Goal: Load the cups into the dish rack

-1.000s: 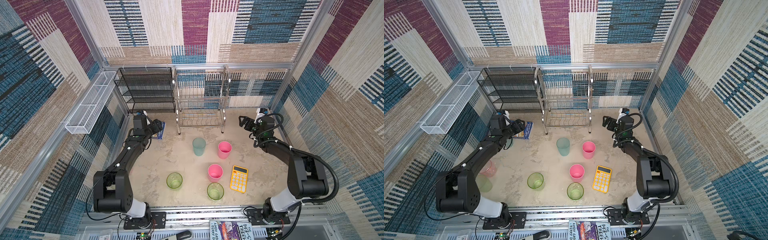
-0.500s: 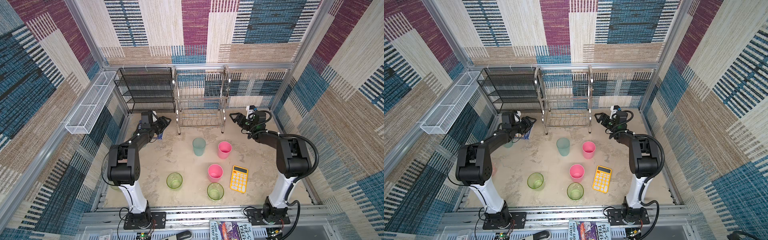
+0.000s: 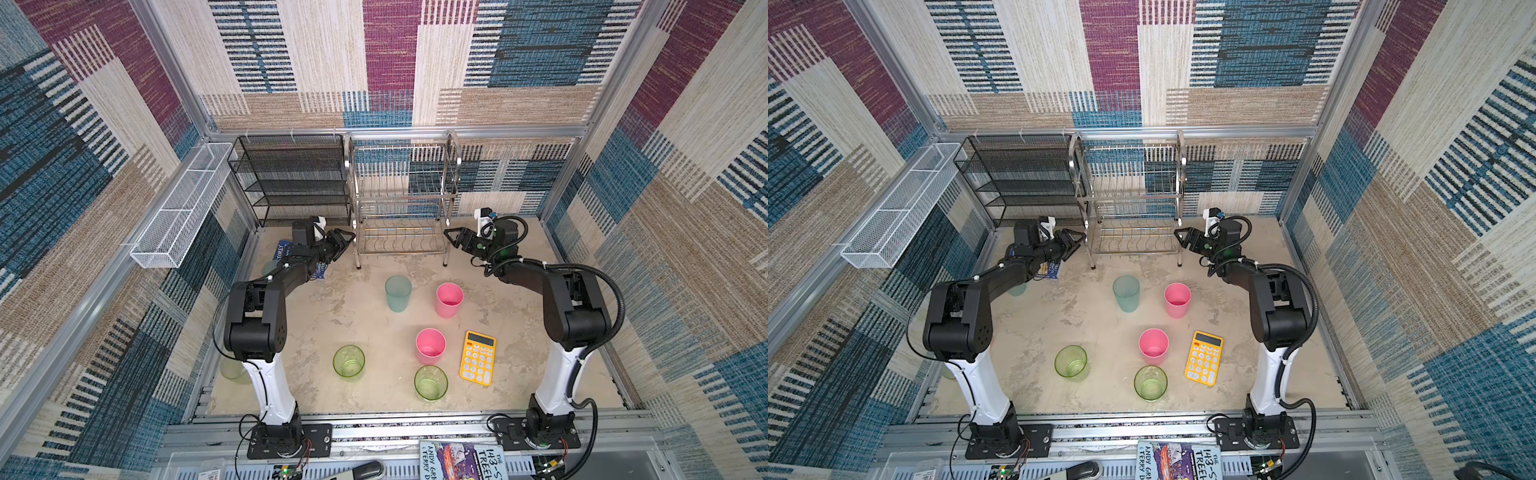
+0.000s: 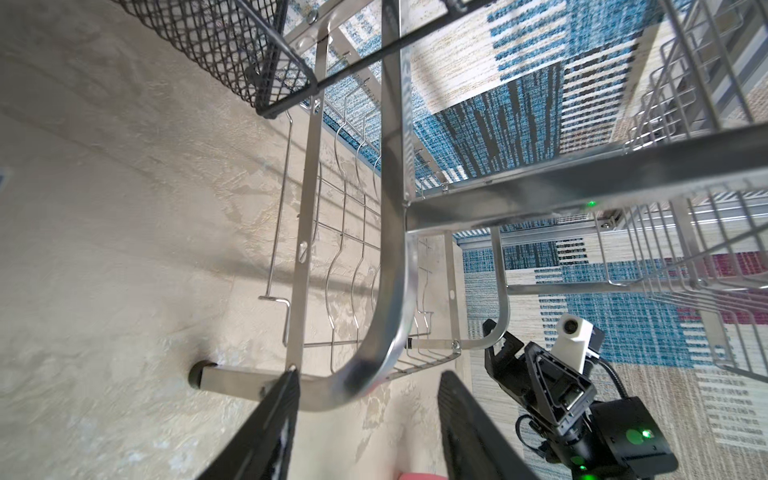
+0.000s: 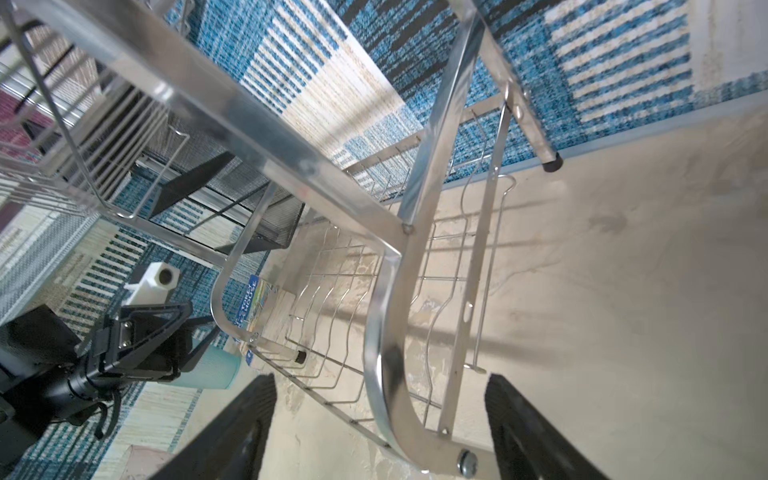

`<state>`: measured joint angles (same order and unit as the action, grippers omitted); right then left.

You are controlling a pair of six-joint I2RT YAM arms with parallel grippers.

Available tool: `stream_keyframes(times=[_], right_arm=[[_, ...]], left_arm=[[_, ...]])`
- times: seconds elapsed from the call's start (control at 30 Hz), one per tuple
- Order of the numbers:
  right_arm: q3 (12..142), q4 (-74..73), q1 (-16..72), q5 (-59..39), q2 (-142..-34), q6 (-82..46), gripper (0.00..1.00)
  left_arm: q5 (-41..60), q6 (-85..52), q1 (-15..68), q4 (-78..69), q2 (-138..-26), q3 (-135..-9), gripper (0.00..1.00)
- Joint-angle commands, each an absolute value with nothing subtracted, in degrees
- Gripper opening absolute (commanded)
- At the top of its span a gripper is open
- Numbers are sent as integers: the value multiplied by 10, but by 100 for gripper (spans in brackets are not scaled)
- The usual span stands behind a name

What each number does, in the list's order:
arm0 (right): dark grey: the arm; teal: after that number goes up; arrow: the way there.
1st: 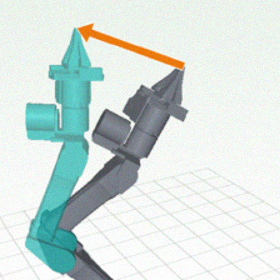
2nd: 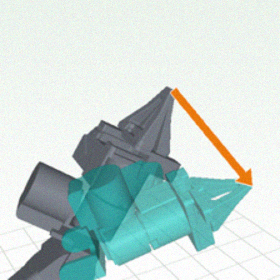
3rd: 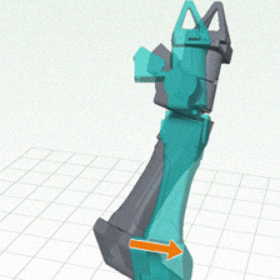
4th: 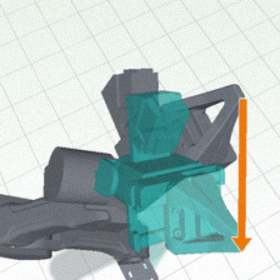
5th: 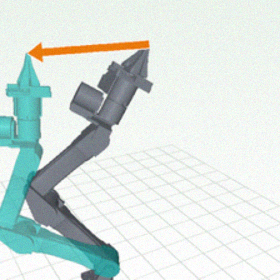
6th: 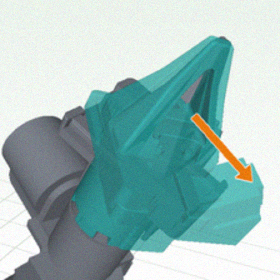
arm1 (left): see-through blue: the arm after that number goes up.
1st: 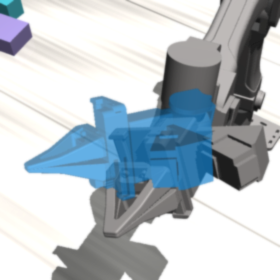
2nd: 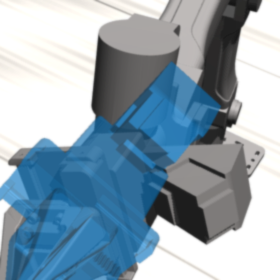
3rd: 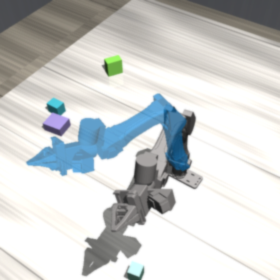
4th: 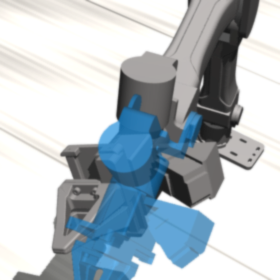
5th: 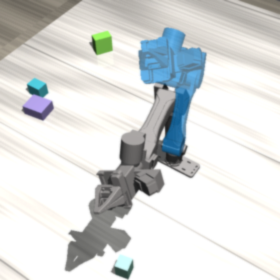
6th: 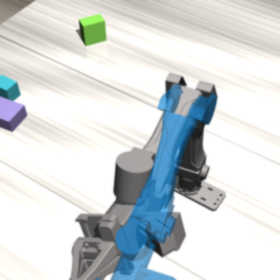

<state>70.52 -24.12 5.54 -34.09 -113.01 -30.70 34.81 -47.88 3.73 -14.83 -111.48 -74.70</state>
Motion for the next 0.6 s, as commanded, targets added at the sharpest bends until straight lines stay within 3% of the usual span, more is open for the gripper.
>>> stream_keyframes(times=[0.0, 0.57], right_arm=[[721, -217, 69, -306, -1135, -262, 81], [739, -223, 92, -249, -1163, -216, 63]], left_arm=[[345, -423, 48, -125, -1114, -761, 57], [226, -300, 91, 7, -1116, -819, 46]])
